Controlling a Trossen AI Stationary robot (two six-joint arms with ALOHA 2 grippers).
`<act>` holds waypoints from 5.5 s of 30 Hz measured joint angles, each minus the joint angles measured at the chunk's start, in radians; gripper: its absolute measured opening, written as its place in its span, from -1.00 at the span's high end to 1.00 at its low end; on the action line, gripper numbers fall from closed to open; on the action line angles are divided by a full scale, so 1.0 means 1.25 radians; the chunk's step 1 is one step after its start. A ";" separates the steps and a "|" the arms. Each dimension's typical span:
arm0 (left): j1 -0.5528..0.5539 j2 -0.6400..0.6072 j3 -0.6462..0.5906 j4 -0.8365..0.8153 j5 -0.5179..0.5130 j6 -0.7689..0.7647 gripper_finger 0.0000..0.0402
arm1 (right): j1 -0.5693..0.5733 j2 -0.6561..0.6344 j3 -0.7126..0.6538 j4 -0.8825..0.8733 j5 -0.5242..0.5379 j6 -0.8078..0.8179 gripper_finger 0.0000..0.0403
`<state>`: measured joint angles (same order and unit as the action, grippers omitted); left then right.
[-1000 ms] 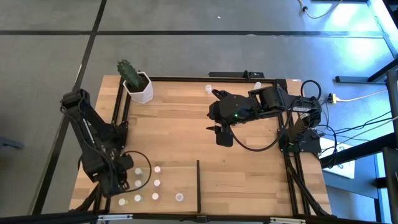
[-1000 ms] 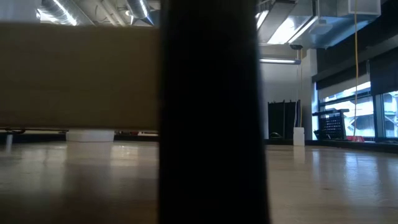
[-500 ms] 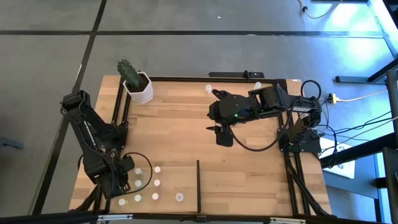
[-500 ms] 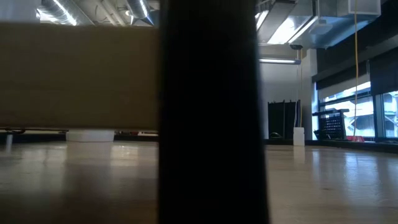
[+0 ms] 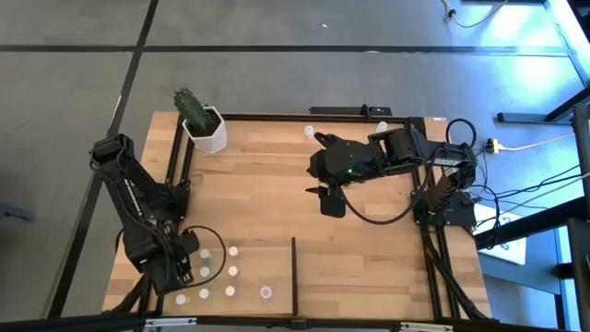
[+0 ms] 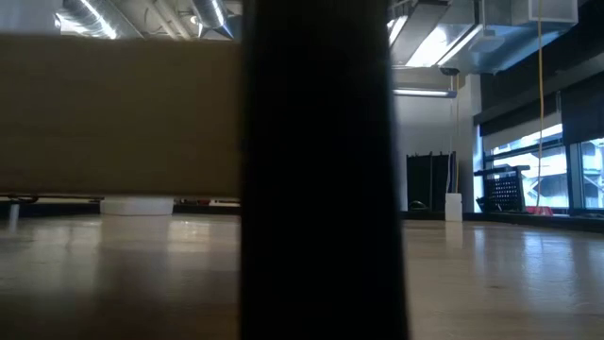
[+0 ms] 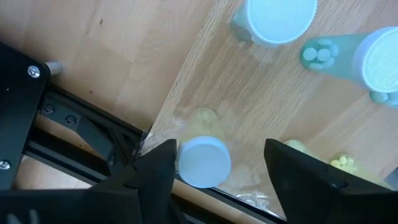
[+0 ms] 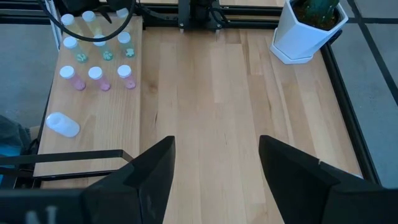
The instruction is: Pick and place medicine bottles onto shelf by color
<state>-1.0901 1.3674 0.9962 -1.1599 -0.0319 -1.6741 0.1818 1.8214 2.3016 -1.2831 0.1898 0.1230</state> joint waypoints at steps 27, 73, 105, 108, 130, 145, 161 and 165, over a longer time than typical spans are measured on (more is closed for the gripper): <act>0.001 -0.231 0.000 -0.137 -0.146 -0.034 -0.31 | 0.000 0.000 0.000 0.000 0.000 0.000 -0.16; 0.784 -0.443 0.000 0.269 -0.496 0.916 -0.31 | -0.325 0.046 0.001 -0.068 -0.130 0.028 -0.16; 0.942 -0.402 0.000 0.282 -0.423 1.017 -0.31 | -0.531 0.417 0.000 -0.059 -0.086 0.187 -0.16; 0.961 -0.376 0.000 0.291 -0.422 1.038 -0.31 | -0.538 0.417 0.000 -0.058 -0.086 0.167 -0.16; 0.999 -0.303 0.000 0.339 -0.421 1.032 -0.31 | -0.565 0.471 -0.001 0.011 -0.063 0.171 -0.16; 1.020 -0.268 0.000 0.450 -0.360 1.136 -0.31 | -0.566 0.451 0.000 -0.068 -0.090 0.127 -0.16; 1.198 -0.052 0.000 0.661 -0.042 1.264 -0.31 | -0.561 0.245 0.001 -0.073 0.003 0.031 -0.16; 1.216 -0.008 0.000 0.655 -0.044 1.264 -0.31 | -0.561 0.222 0.001 -0.071 0.000 -0.016 -0.16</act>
<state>0.4299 1.3578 0.9962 -0.3413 -0.0872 -0.0944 -0.5196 2.0992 2.3028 -1.3722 0.1903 0.1035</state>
